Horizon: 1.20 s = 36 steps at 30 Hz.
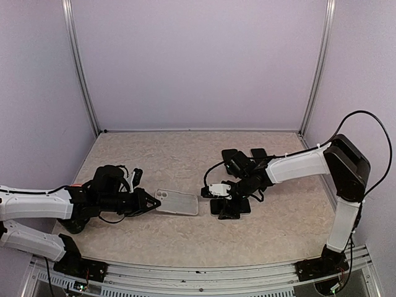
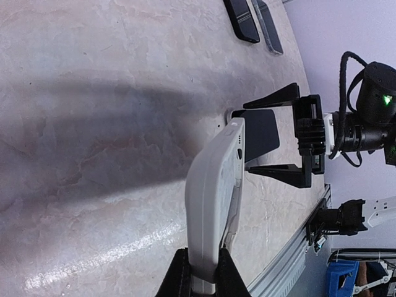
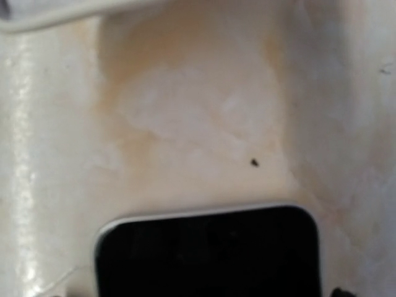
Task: Put the phone into the phone case
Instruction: Rotate the phone at the center of the board.
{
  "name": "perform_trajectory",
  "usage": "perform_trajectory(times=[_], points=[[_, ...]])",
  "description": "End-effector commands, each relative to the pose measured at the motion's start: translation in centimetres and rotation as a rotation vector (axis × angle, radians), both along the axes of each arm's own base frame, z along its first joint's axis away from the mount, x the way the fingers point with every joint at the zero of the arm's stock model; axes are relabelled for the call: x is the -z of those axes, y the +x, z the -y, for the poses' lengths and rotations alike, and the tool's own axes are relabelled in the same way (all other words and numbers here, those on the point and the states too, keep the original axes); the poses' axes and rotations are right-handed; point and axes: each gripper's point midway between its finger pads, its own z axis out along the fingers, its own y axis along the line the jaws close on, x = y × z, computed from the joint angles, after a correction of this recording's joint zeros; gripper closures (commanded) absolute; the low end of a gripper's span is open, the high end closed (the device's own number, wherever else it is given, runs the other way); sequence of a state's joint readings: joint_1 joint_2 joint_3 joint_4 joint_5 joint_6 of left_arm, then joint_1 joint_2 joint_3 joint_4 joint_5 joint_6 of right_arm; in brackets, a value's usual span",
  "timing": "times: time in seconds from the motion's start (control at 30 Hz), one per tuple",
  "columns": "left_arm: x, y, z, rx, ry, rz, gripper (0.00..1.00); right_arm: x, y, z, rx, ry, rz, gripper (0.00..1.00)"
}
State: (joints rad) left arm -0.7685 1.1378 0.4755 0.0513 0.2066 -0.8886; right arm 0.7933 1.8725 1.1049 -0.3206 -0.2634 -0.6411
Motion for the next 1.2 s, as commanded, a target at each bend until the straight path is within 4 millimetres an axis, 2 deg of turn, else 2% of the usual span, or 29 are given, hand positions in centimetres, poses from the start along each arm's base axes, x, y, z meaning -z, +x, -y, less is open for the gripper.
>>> perform_trajectory(times=[0.0, 0.2, 0.33, 0.53, 0.93, 1.17], points=[[-0.6, 0.0, -0.1, 0.007, -0.02, 0.018, 0.93, -0.2, 0.8, -0.8, -0.017, 0.044, -0.016, 0.09], [-0.4, 0.1, -0.2, 0.001, -0.019, 0.013, 0.93, 0.6, 1.4, -1.2, -0.01, 0.038, -0.028, 0.17], [0.0, 0.2, -0.6, -0.014, -0.01, -0.001, 0.93, 0.7, 1.1, -1.3, -0.008, 0.046, -0.041, 0.29], [0.9, 0.6, -1.3, -0.047, 0.006, -0.03, 0.93, -1.4, 0.9, -1.7, -0.016, 0.11, -0.018, 0.45], [3.5, 1.1, -0.1, -0.026, 0.024, -0.103, 0.93, -6.5, 1.1, -2.7, -0.011, 0.217, 0.085, 0.48], [3.6, 1.3, 1.8, 0.007, 0.0, -0.111, 0.93, -7.0, 0.5, -4.5, -0.015, 0.235, 0.132, 0.48]])
